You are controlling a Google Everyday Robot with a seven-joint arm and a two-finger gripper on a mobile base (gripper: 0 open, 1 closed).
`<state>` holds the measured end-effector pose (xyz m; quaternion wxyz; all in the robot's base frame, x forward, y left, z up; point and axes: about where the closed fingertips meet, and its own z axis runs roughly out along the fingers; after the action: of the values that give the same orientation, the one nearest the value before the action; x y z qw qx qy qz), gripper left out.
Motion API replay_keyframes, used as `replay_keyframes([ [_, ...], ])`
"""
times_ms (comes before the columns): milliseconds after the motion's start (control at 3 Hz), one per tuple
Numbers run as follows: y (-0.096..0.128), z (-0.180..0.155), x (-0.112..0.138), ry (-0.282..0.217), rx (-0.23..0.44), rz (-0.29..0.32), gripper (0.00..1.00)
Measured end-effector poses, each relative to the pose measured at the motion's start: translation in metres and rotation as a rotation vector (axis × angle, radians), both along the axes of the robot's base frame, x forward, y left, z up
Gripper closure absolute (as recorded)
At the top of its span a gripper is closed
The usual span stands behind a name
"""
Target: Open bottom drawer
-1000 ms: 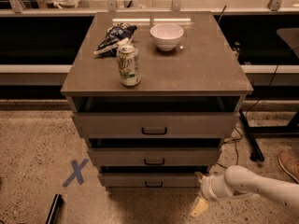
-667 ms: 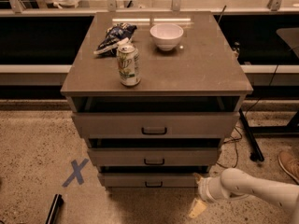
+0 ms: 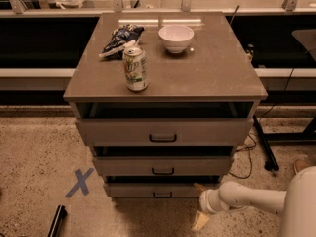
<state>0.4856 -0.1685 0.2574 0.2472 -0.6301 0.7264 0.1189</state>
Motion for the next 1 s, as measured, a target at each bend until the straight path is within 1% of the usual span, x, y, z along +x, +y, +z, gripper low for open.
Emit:
replay_keyframes([
  [333,-0.004,-0.019,0.022,-0.01,-0.006,0.018,0.0],
  [667,-0.018,-0.041,0.042,0.016,-0.004,0.008,0.0],
  [1000,-0.026,-0.059,0.063,0.04,-0.015,-0.012,0.08],
])
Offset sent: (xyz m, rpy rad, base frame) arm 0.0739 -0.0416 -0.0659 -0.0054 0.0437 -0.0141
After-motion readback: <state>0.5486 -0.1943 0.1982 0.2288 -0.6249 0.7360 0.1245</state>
